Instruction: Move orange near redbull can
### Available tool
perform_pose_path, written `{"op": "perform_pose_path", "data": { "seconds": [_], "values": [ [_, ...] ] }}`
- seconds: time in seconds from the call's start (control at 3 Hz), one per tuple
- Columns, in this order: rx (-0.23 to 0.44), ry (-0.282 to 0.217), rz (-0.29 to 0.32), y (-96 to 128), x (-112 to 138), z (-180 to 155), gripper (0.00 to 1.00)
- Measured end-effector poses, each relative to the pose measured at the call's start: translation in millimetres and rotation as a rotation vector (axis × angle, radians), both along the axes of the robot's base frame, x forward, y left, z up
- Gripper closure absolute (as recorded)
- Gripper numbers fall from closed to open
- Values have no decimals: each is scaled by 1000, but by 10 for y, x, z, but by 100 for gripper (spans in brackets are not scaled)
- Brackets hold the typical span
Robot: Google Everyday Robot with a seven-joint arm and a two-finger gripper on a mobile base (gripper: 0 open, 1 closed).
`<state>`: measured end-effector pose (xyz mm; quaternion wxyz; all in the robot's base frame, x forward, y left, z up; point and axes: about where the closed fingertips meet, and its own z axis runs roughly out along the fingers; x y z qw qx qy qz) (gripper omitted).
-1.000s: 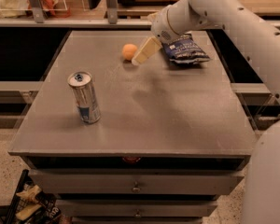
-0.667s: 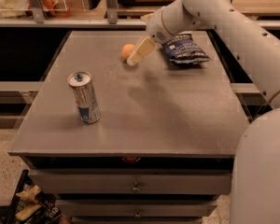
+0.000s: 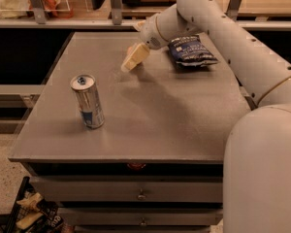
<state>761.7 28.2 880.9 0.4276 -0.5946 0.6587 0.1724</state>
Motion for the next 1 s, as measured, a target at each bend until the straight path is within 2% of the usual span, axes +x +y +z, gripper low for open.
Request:
{"op": "perform_pose_path", "data": {
  "seconds": [0.33,0.67,1.0],
  "values": [
    [18,26,19,92,-9,-105,18],
    [29,41,22,105,-22,-164,42],
    [25,56,12,22,-46,-196,65]
  ]
}}
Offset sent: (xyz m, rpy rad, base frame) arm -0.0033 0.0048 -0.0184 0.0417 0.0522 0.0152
